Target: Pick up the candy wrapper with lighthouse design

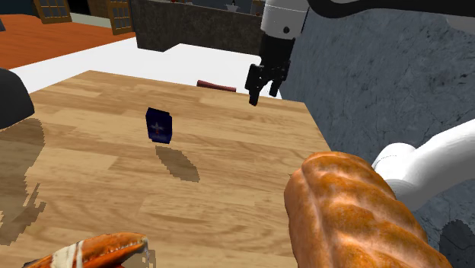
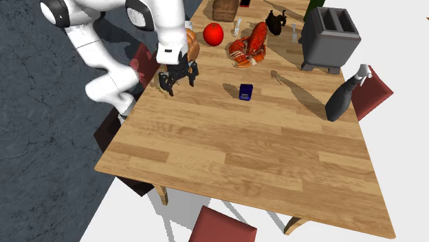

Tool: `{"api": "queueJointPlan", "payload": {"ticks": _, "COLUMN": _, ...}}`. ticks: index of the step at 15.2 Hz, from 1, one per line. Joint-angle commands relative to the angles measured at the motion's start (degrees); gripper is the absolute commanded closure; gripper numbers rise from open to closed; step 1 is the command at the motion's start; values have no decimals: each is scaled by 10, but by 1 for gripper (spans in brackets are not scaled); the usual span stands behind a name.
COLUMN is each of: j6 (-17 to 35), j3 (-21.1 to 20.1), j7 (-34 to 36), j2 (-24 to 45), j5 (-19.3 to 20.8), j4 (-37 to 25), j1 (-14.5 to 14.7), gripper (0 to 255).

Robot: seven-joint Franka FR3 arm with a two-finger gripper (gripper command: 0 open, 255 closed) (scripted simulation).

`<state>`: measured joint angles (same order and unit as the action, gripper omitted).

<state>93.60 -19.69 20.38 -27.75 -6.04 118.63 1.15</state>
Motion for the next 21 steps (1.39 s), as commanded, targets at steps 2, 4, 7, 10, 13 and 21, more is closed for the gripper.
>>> {"api": "queueJointPlan", "payload": {"ticks": 2, "j6": 3, "j3": -41, "j7": 56, "j2": 55, "j5": 16, "j4": -52, "j1": -4, "gripper": 0}}
{"api": "queueJointPlan", "payload": {"ticks": 4, "j6": 3, "j3": -71, "j7": 97, "j2": 96, "j5": 33, "j4": -90, "j1": -5, "gripper": 0}}
{"api": "queueJointPlan", "payload": {"ticks": 7, "j6": -4, "j3": -115, "j7": 162, "j2": 165, "j5": 69, "j4": -155, "j1": -5, "gripper": 0}}
{"api": "queueJointPlan", "payload": {"ticks": 10, "j6": -21, "j3": -156, "j7": 231, "j2": 247, "j5": 122, "j4": -231, "j1": 6, "gripper": 0}}
{"api": "queueJointPlan", "payload": {"ticks": 13, "j6": -53, "j3": -186, "j7": 300, "j2": 342, "j5": 189, "j4": -323, "j1": 36, "gripper": 0}}
{"api": "queueJointPlan", "payload": {"ticks": 21, "j6": -174, "j3": -177, "j7": 396, "j2": 579, "j5": 347, "j4": -613, "j1": 198, "gripper": 0}}
